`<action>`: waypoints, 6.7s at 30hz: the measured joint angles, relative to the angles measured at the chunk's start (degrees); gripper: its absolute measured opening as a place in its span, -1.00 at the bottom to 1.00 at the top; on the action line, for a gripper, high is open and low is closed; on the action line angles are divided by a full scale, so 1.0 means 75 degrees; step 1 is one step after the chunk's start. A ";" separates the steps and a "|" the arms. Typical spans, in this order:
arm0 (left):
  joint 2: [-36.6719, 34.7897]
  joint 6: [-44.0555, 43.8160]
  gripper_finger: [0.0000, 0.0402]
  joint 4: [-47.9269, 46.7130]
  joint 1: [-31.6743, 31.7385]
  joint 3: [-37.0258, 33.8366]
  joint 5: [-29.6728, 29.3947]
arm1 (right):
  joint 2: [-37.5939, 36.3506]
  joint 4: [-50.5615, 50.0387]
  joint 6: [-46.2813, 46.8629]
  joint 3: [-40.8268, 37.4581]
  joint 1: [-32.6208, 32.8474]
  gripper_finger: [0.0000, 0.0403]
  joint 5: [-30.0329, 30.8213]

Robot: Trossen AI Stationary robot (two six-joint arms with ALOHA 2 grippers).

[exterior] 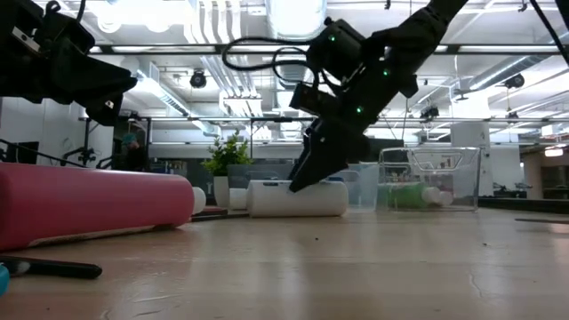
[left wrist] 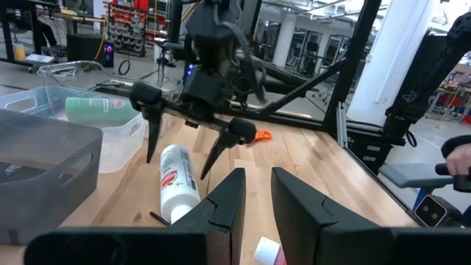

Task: Pick & Place Paint Supplies
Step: Put the white paint bottle into the transparent bin, then put the pink paint bottle into the transparent bin

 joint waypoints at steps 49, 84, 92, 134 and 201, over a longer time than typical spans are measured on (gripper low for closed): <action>0.0000 -0.0002 -0.62 0.0000 -0.0003 0.0000 0.0000 | 0.0490 -0.0441 0.0644 -0.0030 -0.0049 -0.07 -0.0454; 0.0000 -0.0002 -0.62 -0.0001 0.0000 0.0000 -0.0003 | -0.4154 -0.4055 0.4676 -0.0108 -0.0078 -0.09 0.3075; 0.0000 0.0000 -0.62 -0.0002 -0.0002 0.0002 -0.0003 | -0.5496 -0.5069 0.6145 -0.0459 -0.0091 -0.09 0.4677; 0.0001 -0.0001 -0.62 0.0000 0.0000 0.0002 -0.0003 | -0.3316 -0.3762 0.6920 -0.2179 -0.4633 -0.09 0.1851; 0.0003 0.0000 -0.62 -0.0003 0.0000 0.0001 -0.0003 | -0.1921 0.4834 -0.0555 -0.1708 0.0479 0.30 -0.4133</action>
